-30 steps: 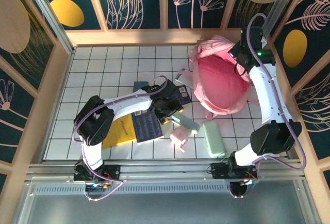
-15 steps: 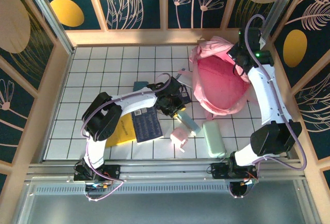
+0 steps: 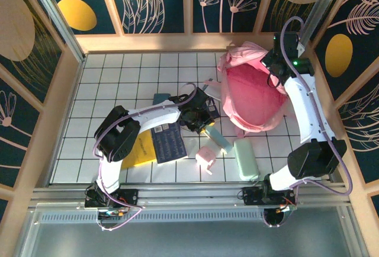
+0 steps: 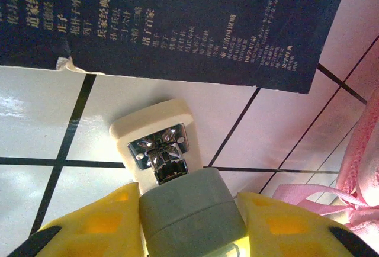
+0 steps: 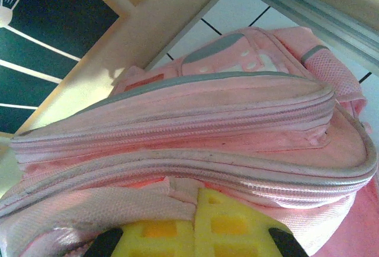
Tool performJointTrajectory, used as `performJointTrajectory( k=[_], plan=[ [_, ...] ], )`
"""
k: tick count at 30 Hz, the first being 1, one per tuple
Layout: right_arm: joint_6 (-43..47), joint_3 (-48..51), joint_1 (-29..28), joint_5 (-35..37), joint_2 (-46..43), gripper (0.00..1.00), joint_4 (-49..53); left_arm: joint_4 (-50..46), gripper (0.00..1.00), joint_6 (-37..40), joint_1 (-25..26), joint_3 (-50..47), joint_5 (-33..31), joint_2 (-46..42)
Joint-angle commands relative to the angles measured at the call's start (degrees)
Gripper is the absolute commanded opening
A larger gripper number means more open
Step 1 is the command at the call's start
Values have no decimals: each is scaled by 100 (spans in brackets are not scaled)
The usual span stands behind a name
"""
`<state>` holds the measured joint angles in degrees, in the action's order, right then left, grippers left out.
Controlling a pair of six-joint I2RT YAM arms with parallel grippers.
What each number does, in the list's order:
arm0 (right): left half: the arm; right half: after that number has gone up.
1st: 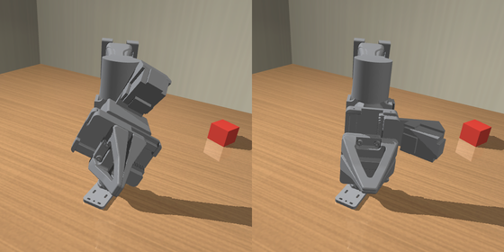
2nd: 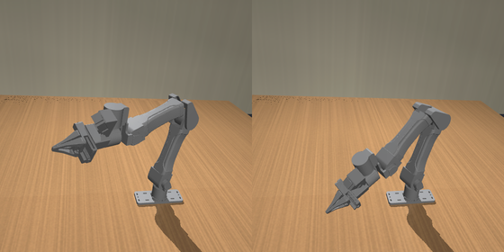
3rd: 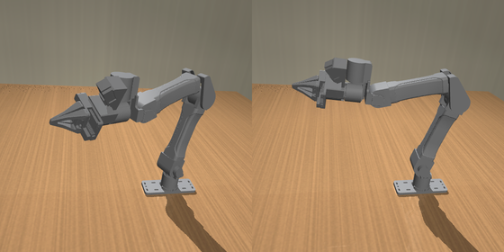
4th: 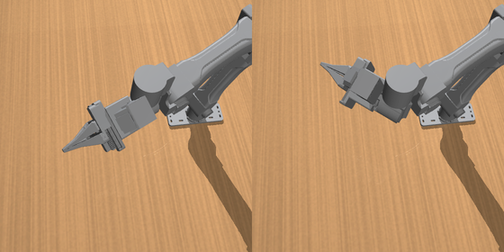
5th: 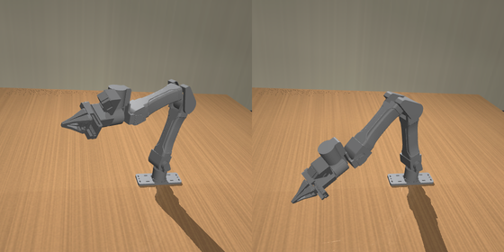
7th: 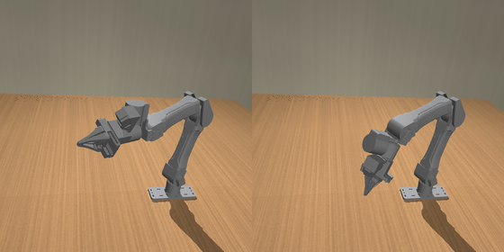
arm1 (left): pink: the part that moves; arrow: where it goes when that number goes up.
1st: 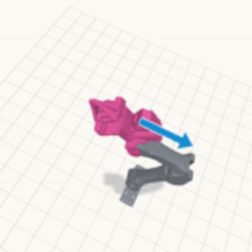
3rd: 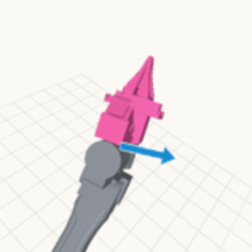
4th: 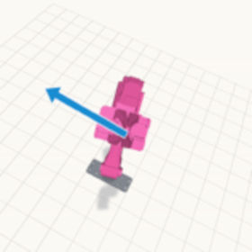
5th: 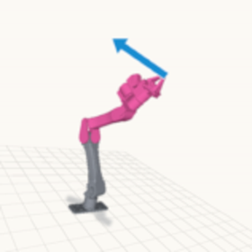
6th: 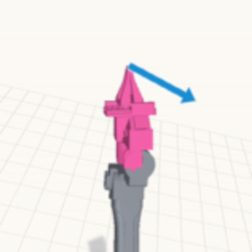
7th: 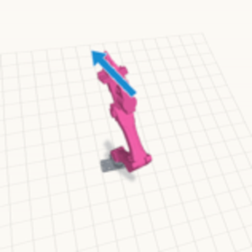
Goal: Pack the student bag
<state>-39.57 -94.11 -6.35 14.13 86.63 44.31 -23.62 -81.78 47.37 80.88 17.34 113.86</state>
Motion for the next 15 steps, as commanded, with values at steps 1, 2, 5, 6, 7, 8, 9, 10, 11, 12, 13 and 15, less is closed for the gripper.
performJointTrajectory(
  k=[1,2,5,6,7,8,9,10,11,12,13,15],
  plan=[
    [-196,-240,-23,292,-297,0,-319,53,4,192,-53,152,-9,-234],
    [-194,-224,-24,281,-304,0,-326,42,5,212,-53,130,38,-213],
    [-192,-216,-22,244,-300,0,-310,-372,6,439,-83,261,118,-120],
    [-192,-235,-22,239,-288,0,-294,-680,8,546,-116,377,58,-89],
    [-189,-246,-17,239,-294,0,-284,-999,10,626,-176,474,24,-89],
    [-183,-249,-22,248,-287,0,-283,-1160,11,666,-236,525,23,-132],
    [-193,-244,-19,243,-287,0,-285,-1324,12,697,-308,559,-16,-204],
    [-193,-231,-17,245,-295,0,-283,-1468,13,709,-370,603,-108,-281],
    [-204,-218,-20,247,-300,0,-287,-1617,14,714,-426,642,-226,-365],
    [-201,-198,-21,257,-302,0,-300,-1682,16,709,-463,653,-257,-423],
    [-208,-177,-24,265,-310,0,-314,-1713,17,714,-487,659,-237,-438],
    [-200,-168,-22,274,-316,0,-336,-1876,18,782,-513,699,-169,-330]
  ],
)
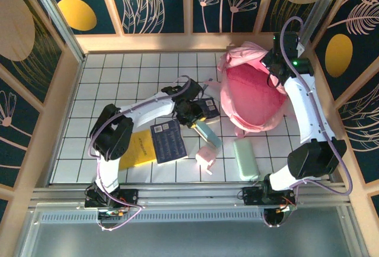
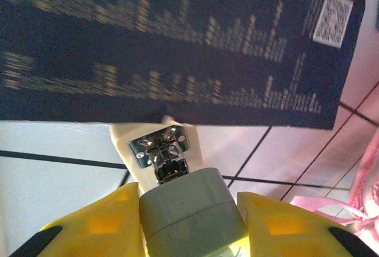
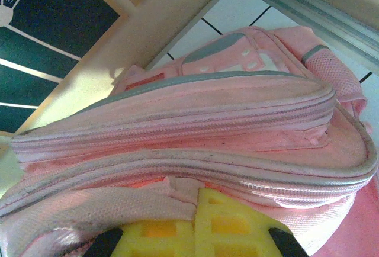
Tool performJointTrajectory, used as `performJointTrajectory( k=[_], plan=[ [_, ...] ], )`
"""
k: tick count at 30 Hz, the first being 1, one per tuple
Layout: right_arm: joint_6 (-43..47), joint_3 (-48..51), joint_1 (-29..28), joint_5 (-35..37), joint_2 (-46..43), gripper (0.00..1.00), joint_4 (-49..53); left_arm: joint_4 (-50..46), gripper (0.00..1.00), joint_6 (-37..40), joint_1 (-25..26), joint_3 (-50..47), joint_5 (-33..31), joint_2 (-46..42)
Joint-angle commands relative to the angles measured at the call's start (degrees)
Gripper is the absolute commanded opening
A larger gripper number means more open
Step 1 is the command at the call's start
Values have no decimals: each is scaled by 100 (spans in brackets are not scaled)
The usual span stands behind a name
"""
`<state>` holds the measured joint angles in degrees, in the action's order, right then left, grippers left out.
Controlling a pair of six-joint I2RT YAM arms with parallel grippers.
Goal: Pack the student bag
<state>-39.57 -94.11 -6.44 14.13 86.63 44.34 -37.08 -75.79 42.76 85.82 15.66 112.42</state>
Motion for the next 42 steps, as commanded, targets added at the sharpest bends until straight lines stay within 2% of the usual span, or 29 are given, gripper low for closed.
performJointTrajectory(
  k=[1,5,9,10,12,15,20,22,29,37,42],
  plan=[
    [-187,-172,0,283,-315,0,-338,-638,18,246,-62,219,44,-98],
    [-120,-187,-6,325,-339,0,-365,-652,17,398,-174,21,-164,-128],
    [-64,-187,-2,327,-335,0,-397,-384,20,383,-277,-259,-92,-205],
    [-58,-187,-4,319,-324,0,-399,-350,22,366,-279,-278,-73,-195],
    [-54,-187,-2,301,-322,0,-408,-225,39,269,-277,-346,39,-186],
    [-60,-187,-2,283,-317,0,-419,-203,54,175,-253,-356,64,-215],
    [-98,-154,0,284,-333,0,-432,-269,66,-3,-135,-436,93,-258],
    [-108,-119,2,285,-350,0,-448,-257,67,-107,-47,-436,125,-236],
    [-134,-12,2,274,-406,0,-487,-240,65,-282,206,-181,169,-12],
    [-115,30,13,277,-491,0,-505,56,36,-423,256,-136,147,150],
    [-121,50,24,257,-517,0,-514,144,31,-428,327,-151,174,139]
  ],
)
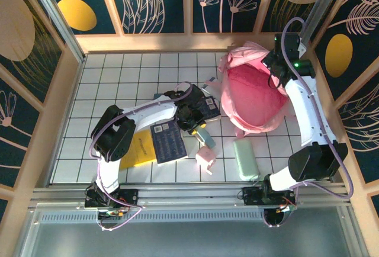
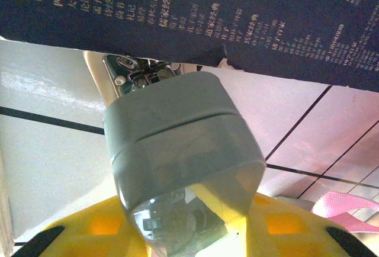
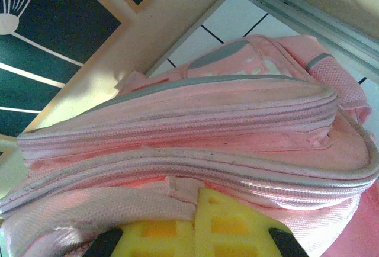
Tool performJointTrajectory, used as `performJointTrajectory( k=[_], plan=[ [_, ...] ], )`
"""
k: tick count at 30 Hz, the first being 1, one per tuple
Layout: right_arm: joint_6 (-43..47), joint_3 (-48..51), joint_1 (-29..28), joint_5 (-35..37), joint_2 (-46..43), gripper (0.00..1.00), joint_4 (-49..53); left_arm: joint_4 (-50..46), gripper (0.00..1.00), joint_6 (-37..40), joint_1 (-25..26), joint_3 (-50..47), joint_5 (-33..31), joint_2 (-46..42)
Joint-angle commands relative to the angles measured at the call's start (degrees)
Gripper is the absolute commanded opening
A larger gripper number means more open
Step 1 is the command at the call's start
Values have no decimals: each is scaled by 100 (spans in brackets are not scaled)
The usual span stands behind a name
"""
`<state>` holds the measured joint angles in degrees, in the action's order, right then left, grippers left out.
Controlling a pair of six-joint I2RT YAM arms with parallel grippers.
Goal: Pack the student bag
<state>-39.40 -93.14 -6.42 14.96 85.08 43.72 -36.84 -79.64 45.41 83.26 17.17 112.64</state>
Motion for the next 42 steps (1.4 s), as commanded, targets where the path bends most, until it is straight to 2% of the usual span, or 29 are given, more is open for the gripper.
performJointTrajectory(
  k=[1,4,8,10,19,25,32,38,42],
  plan=[
    [-139,-38,22,175,-360,0,-459,133,33,-39,66,73,30,124],
    [-156,-11,19,161,-366,0,-479,204,47,-43,71,-44,117,182],
    [-182,41,26,126,-373,0,-504,269,49,-108,105,-96,199,285],
    [-170,66,26,112,-372,0,-514,289,46,-122,122,4,144,301],
    [-96,42,39,204,-405,0,-523,216,18,-29,126,662,129,234],
    [-87,35,38,244,-396,0,-531,21,18,116,123,1122,228,107],
    [-79,6,35,235,-364,0,-532,357,17,243,120,1165,427,-160],
    [-72,-46,32,112,-324,0,-513,-15,10,997,109,1800,-112,-473],
    [67,-102,17,-134,-330,0,-615,402,7,1500,91,1905,-68,-647]
  ],
)
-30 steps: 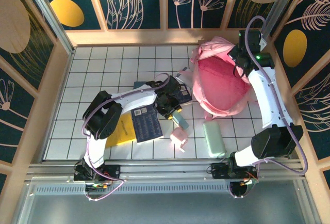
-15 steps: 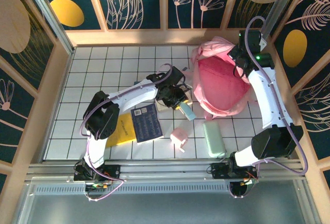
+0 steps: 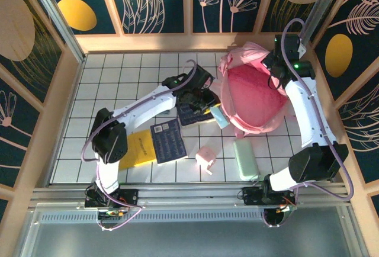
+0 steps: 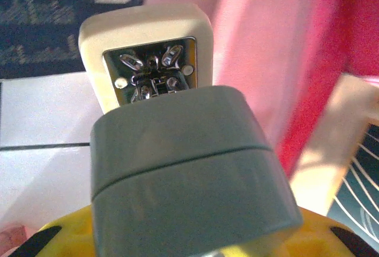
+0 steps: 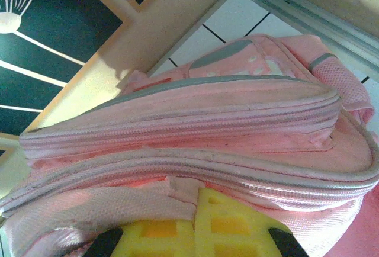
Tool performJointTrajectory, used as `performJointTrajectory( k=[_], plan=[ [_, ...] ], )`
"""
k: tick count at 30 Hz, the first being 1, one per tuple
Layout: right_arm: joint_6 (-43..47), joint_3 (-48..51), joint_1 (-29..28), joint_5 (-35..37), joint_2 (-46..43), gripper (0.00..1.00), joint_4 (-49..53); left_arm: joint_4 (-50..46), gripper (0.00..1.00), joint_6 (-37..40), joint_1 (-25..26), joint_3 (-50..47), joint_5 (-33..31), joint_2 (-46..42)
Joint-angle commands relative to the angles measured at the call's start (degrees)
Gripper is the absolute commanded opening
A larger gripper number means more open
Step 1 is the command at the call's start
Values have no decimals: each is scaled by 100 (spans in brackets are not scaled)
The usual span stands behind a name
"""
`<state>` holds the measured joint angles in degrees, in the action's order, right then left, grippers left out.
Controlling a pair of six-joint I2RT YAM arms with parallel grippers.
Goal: Pack the student bag
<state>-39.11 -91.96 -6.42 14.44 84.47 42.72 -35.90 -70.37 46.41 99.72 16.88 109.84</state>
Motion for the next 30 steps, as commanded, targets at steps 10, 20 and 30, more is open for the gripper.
performJointTrajectory(
  k=[10,20,30],
  plan=[
    [-374,-756,-53,-244,-252,0,-255,4264,0,-144,-53,260,1228,433],
    [-992,-1155,-178,-391,-460,0,-338,3967,6,-659,-63,3746,980,3335],
    [-2129,-127,-1093,226,-1266,0,-1286,4004,26,-787,-89,4732,233,4413]
  ],
)
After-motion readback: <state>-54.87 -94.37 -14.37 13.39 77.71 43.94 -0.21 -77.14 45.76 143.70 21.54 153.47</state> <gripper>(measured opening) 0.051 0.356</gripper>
